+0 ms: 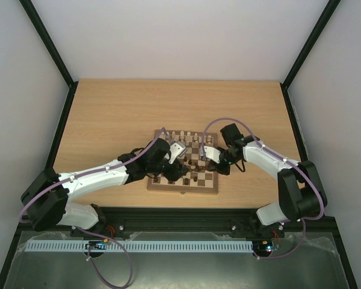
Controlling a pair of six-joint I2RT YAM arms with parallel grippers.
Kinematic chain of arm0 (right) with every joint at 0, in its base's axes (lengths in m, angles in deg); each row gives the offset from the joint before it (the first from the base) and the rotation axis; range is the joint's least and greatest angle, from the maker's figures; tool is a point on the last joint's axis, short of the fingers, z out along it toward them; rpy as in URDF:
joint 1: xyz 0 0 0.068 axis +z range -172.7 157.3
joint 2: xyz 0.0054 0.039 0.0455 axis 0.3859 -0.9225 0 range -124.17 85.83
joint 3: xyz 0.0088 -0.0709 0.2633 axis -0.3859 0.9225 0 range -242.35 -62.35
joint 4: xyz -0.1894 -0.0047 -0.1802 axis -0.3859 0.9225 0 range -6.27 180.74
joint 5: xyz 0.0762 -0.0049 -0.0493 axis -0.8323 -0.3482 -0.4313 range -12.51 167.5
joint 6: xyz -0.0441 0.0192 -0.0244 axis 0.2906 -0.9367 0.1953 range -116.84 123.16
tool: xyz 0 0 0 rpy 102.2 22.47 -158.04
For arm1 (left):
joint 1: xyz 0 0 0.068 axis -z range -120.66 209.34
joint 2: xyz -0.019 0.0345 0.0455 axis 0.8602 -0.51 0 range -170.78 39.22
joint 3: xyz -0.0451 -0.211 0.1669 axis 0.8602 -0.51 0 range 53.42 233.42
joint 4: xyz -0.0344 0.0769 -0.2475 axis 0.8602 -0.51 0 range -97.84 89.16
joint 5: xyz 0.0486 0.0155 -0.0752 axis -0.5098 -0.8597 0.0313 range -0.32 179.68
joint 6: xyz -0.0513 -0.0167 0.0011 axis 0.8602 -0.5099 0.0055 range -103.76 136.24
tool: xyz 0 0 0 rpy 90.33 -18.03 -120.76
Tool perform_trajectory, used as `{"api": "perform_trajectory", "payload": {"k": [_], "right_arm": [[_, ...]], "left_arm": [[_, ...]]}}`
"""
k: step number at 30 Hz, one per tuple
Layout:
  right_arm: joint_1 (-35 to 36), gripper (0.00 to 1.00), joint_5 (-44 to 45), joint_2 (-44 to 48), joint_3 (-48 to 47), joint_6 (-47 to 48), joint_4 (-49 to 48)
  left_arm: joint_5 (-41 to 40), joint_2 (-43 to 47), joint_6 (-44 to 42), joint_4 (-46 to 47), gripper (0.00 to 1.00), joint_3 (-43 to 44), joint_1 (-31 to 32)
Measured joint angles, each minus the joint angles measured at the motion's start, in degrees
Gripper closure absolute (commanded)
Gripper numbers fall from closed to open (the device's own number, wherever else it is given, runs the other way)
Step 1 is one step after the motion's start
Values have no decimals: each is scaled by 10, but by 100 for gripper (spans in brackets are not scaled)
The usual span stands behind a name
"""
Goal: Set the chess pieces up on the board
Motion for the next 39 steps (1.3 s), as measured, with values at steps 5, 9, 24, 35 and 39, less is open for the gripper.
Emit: {"api": "perform_trajectory", "payload": {"k": [5,9,24,35,39], "right_arm": [[0,95,16,10,-20,-2,38],[0,95,46,9,-78,-2,84],[62,93,257,29,-150,23,179],[245,89,490,46,-87,8,198],[292,88,549,10,-82,-12,192]], "left_arm": [[0,0,5,7,41,-1,0],[0,2,9,22,41,-9,0],[-46,57,50,7,39,-28,-9],[-82,142,62,-98,37,-11,-167],[-84,158,48,-104,36,-19,-183]]}}
